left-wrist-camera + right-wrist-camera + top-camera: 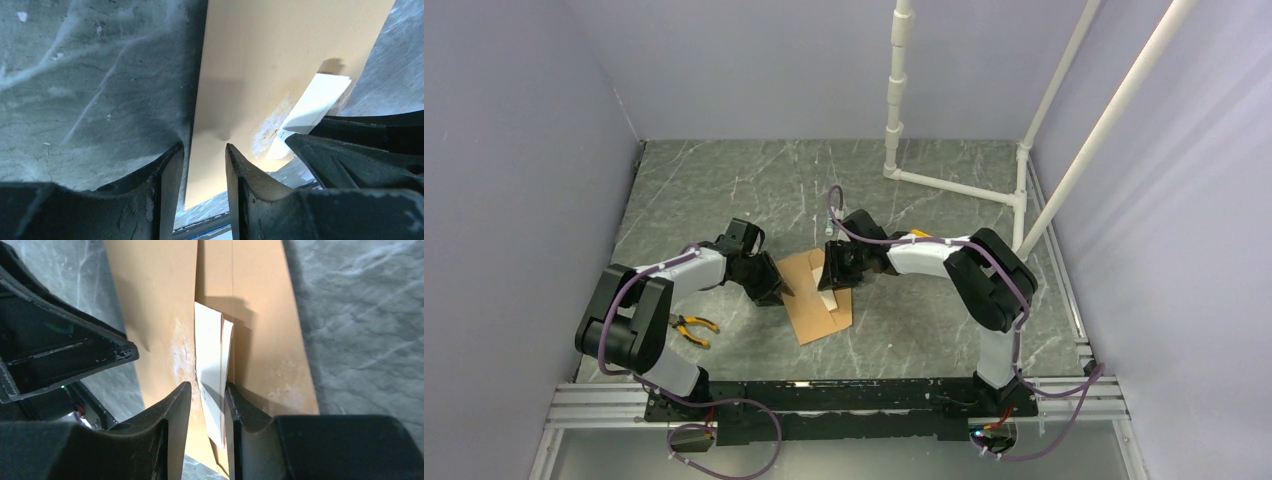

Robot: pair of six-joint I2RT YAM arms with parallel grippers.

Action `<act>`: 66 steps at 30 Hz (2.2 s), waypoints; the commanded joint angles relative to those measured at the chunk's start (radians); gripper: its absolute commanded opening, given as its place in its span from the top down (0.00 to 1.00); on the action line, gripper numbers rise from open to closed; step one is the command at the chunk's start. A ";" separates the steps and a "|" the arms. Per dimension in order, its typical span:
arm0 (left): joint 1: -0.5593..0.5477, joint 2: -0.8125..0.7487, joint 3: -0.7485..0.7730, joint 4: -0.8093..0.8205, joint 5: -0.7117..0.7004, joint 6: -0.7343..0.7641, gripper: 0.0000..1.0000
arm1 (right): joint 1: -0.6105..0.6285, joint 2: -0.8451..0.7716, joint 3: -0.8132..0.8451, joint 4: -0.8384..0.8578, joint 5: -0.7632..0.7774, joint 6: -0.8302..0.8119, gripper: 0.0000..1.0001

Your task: Place the letter into the envelope and seal it

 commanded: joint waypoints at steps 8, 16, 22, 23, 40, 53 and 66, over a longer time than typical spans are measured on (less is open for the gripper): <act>-0.005 0.046 -0.010 -0.054 -0.124 0.052 0.57 | 0.002 -0.049 0.046 -0.087 0.154 -0.046 0.71; -0.005 0.066 -0.006 -0.033 -0.092 0.072 0.58 | 0.021 0.002 0.046 -0.054 0.101 -0.040 0.76; -0.005 0.081 0.003 -0.016 -0.064 0.072 0.65 | 0.026 -0.016 0.037 -0.005 0.013 -0.010 0.79; -0.005 0.077 0.006 -0.022 -0.074 0.075 0.65 | 0.025 -0.025 0.041 -0.028 0.053 -0.019 0.77; -0.005 0.098 0.012 -0.050 -0.121 0.113 0.66 | 0.025 -0.025 0.081 -0.092 0.178 -0.033 0.78; -0.005 0.120 0.027 -0.038 -0.114 0.134 0.65 | 0.025 0.049 0.072 -0.008 0.088 0.007 0.79; -0.005 0.109 0.067 -0.067 -0.148 0.164 0.64 | 0.022 -0.016 0.026 0.095 0.012 0.066 0.72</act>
